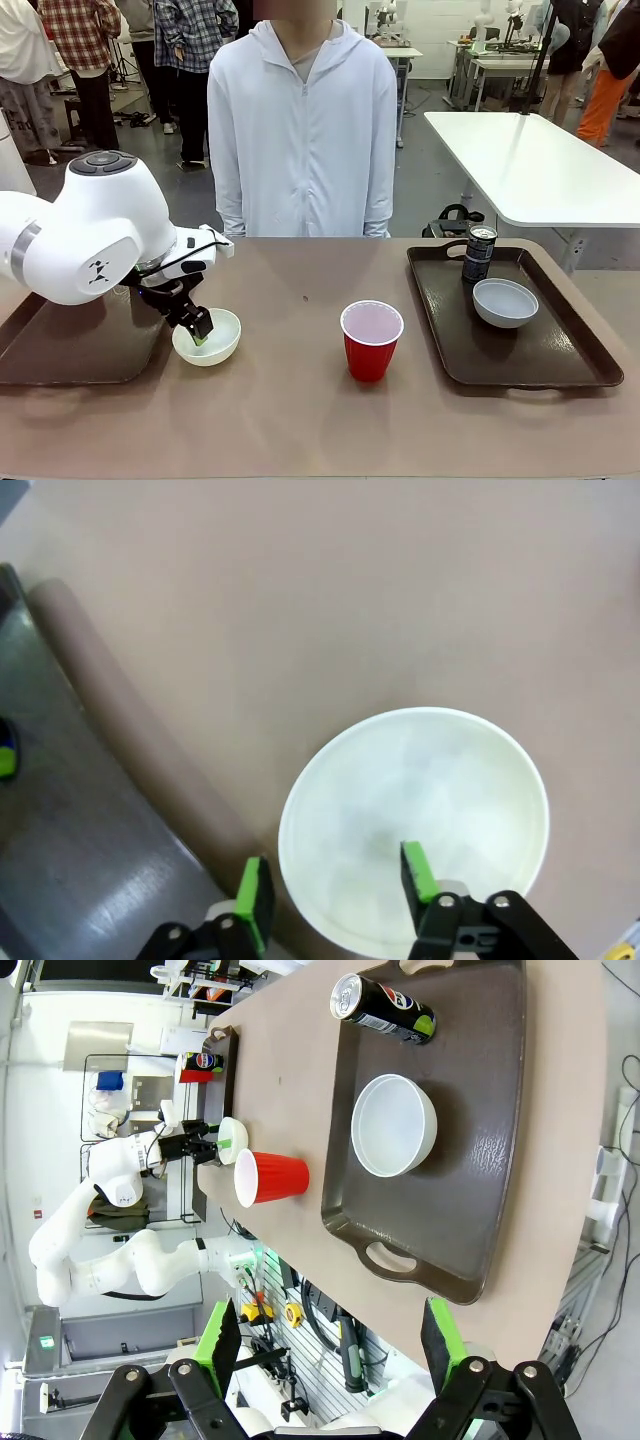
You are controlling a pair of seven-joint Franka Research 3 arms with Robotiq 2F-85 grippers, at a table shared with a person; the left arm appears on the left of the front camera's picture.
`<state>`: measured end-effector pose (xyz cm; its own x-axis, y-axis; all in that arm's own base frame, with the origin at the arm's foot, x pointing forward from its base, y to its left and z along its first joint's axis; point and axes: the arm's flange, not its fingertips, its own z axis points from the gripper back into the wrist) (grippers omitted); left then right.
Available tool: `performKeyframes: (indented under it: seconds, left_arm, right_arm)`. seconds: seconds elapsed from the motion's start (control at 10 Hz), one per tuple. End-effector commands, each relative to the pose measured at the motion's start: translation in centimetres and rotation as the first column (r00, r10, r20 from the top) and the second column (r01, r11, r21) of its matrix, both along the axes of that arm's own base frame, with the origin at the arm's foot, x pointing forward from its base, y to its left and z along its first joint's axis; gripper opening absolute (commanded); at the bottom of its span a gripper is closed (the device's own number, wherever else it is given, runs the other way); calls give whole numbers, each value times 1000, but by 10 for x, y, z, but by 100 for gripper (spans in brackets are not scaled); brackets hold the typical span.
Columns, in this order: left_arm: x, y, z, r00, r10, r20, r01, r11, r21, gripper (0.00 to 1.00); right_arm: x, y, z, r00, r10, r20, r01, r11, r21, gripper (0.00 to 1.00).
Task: Prepare tableware on both trays.
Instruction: Pick up a Picnic Bowl from the table and place it on a Handle tray.
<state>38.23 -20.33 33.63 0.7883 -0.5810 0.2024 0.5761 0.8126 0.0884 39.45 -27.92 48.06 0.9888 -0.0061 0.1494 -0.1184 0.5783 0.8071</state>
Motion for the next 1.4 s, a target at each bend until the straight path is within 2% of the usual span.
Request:
performKeyframes:
  seconds: [0.0,0.3,0.5,0.7,0.8,1.1,1.3]
  left_arm:
    - [-22,11,-9,999,40,-10,-40,999,-5,44]
    - [-22,13,-9,999,42,-35,-42,999,-4,15]
    - [-25,12,-8,998,39,-50,-39,999,1,0]
    - [-28,14,-7,996,46,-82,-44,999,27,0]
    - [-37,14,2,991,59,-123,-52,997,63,0]
    - [-73,18,62,985,66,-160,-60,997,41,0]
    - [-80,37,85,980,97,-175,-97,995,6,0]
  right_arm:
    - [-3,5,-1,1000,-18,-11,18,1000,-12,95]
    - [-3,5,-1,1000,-18,-11,18,1000,-12,95]
    - [-3,5,-1,1000,-18,-11,18,1000,-12,95]
    - [-3,5,-1,1000,-18,-11,18,1000,-12,95]
    - [-3,5,-1,1000,-18,-11,18,1000,-12,95]
    - [-3,5,-1,1000,-18,-11,18,1000,-12,95]
    - [-3,5,-1,1000,-18,-11,18,1000,-12,95]
